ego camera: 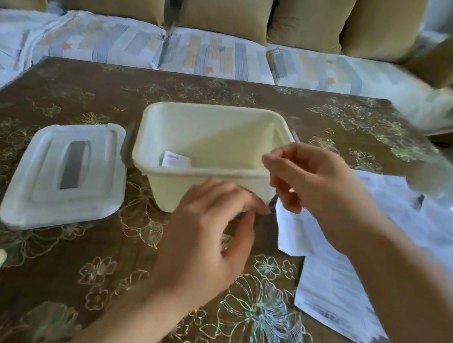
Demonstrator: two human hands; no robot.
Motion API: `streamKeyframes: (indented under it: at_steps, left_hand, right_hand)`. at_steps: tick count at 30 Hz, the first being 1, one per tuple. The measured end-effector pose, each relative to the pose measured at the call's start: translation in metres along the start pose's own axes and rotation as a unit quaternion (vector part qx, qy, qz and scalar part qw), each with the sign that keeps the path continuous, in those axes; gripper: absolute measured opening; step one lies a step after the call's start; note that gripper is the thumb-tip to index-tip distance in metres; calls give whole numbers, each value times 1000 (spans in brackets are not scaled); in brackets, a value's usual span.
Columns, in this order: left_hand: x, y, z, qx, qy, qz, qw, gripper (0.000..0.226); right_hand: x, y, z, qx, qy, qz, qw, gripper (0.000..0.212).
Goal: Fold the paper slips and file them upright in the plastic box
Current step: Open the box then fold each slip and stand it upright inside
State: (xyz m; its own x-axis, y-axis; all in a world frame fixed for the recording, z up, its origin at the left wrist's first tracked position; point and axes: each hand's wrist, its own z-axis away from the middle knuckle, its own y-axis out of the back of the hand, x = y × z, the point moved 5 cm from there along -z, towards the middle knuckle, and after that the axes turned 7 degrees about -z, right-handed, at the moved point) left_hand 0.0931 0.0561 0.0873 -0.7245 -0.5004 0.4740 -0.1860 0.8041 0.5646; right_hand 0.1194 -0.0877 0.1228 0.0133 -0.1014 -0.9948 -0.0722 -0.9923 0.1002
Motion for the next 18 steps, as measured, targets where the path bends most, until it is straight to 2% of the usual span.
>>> streamKeyframes:
  at_steps: [2, 4, 6, 8, 9, 10, 12, 14, 16, 18]
  left_hand:
    - [18, -39, 22, -100, -34, 7, 994, 15]
    - [29, -72, 44, -176, -72, -6, 982, 17]
    - [34, -96, 59, -238, -93, -13, 967, 23]
    - [36, -112, 67, -276, -113, -45, 953, 33]
    - [36, -117, 68, -283, -121, -60, 949, 35]
    - [38, -120, 68, -279, -126, -69, 950, 34]
    - [42, -122, 66, -255, -142, -82, 953, 24]
    - [46, -120, 65, -232, -166, -95, 954, 13]
    - [49, -116, 66, -225, -179, -103, 952, 8]
    - [51, -109, 70, -224, -174, -109, 953, 18]
  right_hand:
    - [32, 30, 35, 41, -22, 16, 999, 14]
    - [71, 61, 63, 94, -46, 98, 990, 11]
    - [101, 89, 90, 140, -52, 230, 962, 11]
    - [114, 103, 113, 157, -9, 351, 923, 11]
    - [117, 104, 121, 145, 25, 385, 911, 7]
    - [119, 103, 128, 121, 51, 406, 904, 12]
    - [128, 98, 139, 63, 83, 437, 893, 38]
    - [136, 96, 146, 37, 91, 457, 884, 52]
    - [137, 94, 150, 40, 97, 448, 888, 55]
    - [135, 89, 155, 49, 118, 433, 892, 50]
